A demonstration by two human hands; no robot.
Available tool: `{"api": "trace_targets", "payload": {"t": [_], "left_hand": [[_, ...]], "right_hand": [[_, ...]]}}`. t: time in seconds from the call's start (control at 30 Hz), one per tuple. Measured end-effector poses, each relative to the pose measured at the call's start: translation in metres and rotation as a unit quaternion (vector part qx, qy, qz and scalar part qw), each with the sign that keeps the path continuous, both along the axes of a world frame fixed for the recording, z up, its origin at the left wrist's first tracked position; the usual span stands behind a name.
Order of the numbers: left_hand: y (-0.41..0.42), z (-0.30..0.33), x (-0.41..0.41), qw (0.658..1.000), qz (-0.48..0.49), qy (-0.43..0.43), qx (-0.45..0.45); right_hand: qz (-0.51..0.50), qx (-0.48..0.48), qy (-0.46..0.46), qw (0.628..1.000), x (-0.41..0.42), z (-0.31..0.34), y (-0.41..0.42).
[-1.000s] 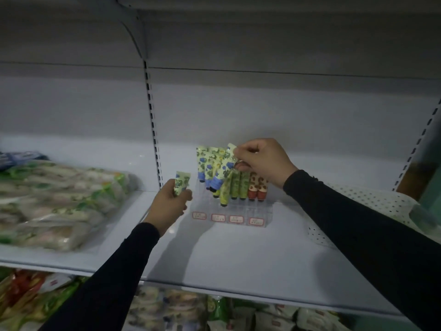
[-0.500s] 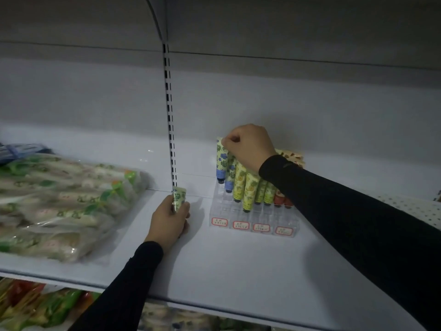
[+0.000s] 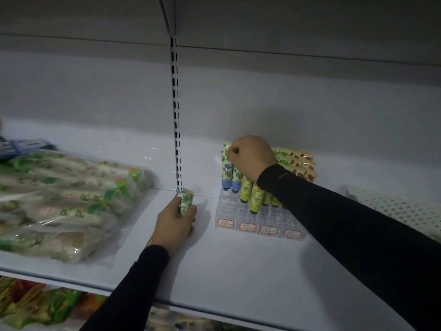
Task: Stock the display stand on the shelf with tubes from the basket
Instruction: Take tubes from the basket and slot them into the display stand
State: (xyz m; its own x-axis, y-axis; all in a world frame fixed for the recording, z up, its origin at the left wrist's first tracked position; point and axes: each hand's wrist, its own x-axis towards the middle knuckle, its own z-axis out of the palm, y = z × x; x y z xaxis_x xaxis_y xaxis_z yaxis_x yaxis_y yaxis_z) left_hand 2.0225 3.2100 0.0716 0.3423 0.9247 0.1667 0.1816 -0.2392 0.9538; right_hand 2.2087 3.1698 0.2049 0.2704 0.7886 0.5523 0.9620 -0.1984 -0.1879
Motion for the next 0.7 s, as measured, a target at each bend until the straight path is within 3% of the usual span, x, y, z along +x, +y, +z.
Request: {"api": "trace_targets", "payload": {"t": [0.4, 0.7], "left_hand": [[-0.002, 0.001, -0.002, 1.0, 0.005, 0.009, 0.0], [-0.002, 0.0, -0.001, 1.0, 0.006, 0.014, 0.0]], "right_hand": [[-0.035, -0.054, 0.092, 0.994, 0.007, 0.012, 0.013], [-0.041, -0.069, 0.088, 0.993, 0.01, 0.013, 0.019]]}}
